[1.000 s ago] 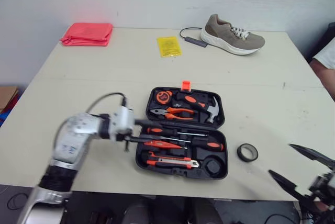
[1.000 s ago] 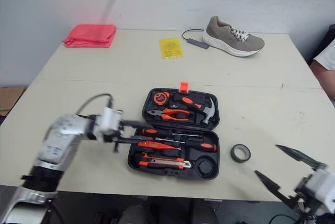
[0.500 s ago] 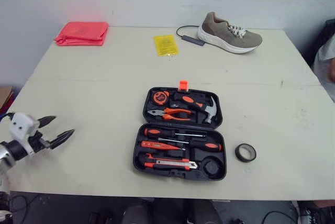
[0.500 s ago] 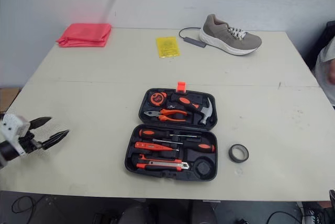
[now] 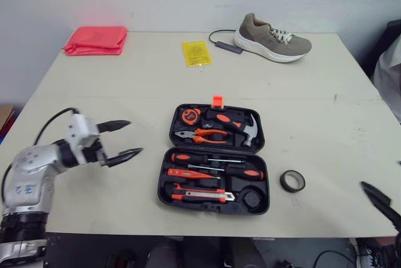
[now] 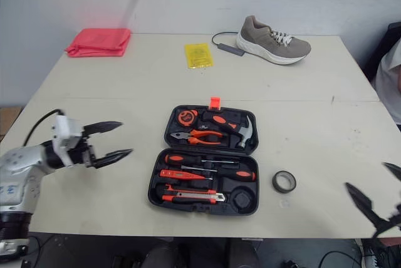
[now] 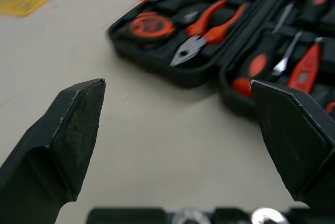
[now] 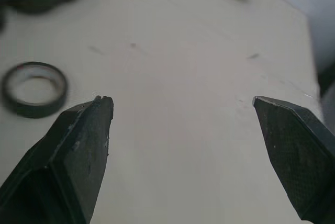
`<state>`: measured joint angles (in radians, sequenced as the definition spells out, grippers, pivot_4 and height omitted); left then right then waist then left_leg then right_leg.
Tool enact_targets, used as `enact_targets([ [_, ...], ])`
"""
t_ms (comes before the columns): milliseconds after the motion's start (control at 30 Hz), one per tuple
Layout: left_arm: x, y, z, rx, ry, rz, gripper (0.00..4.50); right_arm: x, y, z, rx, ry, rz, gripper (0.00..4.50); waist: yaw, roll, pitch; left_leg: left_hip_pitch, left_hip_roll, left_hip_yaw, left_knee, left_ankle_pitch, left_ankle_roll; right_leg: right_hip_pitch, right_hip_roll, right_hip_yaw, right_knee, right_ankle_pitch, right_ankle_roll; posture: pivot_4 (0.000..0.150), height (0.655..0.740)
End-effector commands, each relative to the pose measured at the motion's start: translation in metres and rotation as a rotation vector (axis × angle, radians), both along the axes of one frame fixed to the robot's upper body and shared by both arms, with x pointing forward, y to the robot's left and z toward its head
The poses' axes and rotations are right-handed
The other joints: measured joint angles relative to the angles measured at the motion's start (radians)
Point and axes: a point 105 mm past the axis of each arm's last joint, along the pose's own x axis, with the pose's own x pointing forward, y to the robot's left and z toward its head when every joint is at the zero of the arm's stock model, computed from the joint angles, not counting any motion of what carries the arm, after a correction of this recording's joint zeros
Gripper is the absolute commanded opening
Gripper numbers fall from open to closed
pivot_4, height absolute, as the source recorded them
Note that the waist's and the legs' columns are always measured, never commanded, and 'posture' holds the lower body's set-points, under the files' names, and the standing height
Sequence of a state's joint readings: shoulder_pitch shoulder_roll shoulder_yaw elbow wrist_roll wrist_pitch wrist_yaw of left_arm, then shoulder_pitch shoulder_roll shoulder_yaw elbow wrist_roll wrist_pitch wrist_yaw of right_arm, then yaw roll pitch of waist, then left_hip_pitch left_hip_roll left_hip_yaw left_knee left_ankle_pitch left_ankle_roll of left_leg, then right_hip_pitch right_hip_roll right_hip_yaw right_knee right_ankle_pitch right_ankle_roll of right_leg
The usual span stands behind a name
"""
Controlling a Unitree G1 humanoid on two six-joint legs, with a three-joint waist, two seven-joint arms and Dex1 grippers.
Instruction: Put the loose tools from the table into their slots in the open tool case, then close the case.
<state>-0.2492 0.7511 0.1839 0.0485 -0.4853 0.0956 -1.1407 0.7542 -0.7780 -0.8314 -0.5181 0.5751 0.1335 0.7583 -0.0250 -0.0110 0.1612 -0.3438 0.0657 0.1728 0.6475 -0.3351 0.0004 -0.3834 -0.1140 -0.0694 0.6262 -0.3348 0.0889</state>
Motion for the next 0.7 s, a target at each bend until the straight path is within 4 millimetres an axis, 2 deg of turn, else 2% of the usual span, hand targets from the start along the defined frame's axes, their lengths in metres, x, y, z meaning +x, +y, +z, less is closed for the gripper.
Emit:
enact_targets([
  [33, -0.011, -0.034, 0.017, 0.001, -0.025, -0.167, 4.47, 0.002, 0.022, -0.002, -0.002, 0.177, 0.075, 4.50, 0.000, -0.002, 0.001, 0.000, 0.000, 0.000, 0.000, 0.000, 0.000, 0.000, 0.001, 0.000, 0.000, 0.000, 0.000, 0.150, 0.7400],
  [200, -0.031, -0.079, 0.027, -0.001, -0.013, -0.411, 4.47, 0.006, 0.058, -0.015, -0.033, 0.419, 0.240, 4.50, 0.001, -0.006, 0.002, -0.004, 0.000, 0.000, 0.002, 0.001, 0.002, -0.002, 0.002, 0.000, -0.001, 0.001, 0.002, 0.150, 0.7400],
  [300, -0.042, -0.094, 0.030, 0.007, -0.001, -0.510, 4.47, 0.012, 0.070, -0.026, -0.085, 0.492, 0.301, 4.50, 0.002, -0.009, 0.002, -0.010, -0.001, -0.001, 0.004, 0.001, 0.003, -0.007, 0.004, 0.001, 0.000, 0.002, 0.003, 0.150, 0.7400],
  [467, -0.054, -0.107, 0.031, 0.000, 0.010, -0.602, 4.47, 0.025, 0.077, -0.040, -0.136, 0.569, 0.328, 4.50, 0.002, -0.011, 0.003, -0.012, -0.001, -0.001, 0.009, 0.003, 0.004, -0.009, 0.008, 0.001, 0.000, 0.002, 0.004, 0.150, 0.7400],
  [700, -0.058, -0.110, 0.028, 0.013, 0.005, -0.625, 4.47, 0.037, 0.083, -0.058, -0.158, 0.627, 0.360, 4.50, 0.003, -0.011, 0.004, -0.015, 0.000, -0.001, 0.012, 0.003, 0.004, -0.009, 0.011, 0.002, 0.000, 0.002, 0.004, 0.150, 0.7400],
])
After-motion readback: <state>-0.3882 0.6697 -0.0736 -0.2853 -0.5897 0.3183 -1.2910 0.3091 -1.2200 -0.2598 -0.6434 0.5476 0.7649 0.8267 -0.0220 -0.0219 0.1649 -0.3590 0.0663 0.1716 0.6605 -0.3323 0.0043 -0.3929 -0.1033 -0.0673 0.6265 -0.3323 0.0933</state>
